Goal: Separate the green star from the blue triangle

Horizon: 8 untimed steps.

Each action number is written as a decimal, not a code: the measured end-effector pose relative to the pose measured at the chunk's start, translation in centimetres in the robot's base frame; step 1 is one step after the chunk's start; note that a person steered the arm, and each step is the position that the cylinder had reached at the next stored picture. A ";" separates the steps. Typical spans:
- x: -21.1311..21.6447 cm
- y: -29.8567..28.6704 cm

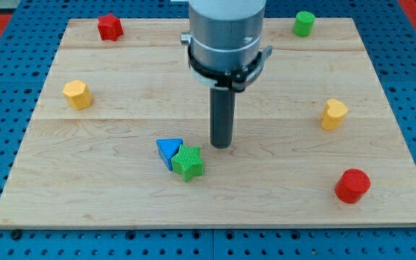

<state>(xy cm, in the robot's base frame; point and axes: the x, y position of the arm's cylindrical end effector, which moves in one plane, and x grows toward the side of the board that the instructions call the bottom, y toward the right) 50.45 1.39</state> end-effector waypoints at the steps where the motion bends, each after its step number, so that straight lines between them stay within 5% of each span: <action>1: 5.1 -0.5; 2: 5.3 -4.3; 4: -1.7 -2.7; 5: 1.0 -7.0; 8: -6.2 -13.4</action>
<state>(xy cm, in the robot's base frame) 44.24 -11.98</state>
